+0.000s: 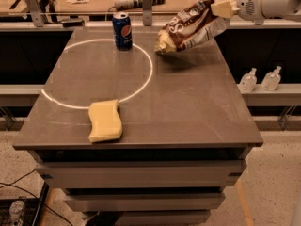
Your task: Move brown chip bag near pepsi can
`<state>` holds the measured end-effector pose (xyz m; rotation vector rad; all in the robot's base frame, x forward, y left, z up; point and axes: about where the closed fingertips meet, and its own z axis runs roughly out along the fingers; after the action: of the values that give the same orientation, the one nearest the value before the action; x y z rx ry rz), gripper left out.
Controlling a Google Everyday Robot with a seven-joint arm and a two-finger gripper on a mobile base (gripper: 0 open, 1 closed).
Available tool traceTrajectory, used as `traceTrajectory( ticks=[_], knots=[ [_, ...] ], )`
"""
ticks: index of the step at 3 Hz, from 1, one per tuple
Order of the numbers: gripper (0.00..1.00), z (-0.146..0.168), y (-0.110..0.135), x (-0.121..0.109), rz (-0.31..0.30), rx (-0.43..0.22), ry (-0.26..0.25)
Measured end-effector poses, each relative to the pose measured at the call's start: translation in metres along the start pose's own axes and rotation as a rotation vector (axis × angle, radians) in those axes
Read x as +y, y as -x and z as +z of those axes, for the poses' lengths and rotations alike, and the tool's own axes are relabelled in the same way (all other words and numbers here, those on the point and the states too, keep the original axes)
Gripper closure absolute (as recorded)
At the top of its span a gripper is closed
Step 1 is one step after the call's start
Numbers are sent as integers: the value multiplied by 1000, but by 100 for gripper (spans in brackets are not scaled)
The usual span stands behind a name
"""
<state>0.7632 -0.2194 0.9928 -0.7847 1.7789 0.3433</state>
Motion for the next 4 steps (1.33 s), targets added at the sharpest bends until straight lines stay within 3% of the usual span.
traceTrajectory(
  ticks=[1, 2, 3, 4],
  knots=[
    [100, 15, 7, 8, 9, -26, 46],
    [100, 42, 3, 17, -2, -20, 129],
    [100, 50, 17, 25, -12, -29, 214],
    [100, 56, 33, 34, -19, -50, 262]
  ],
)
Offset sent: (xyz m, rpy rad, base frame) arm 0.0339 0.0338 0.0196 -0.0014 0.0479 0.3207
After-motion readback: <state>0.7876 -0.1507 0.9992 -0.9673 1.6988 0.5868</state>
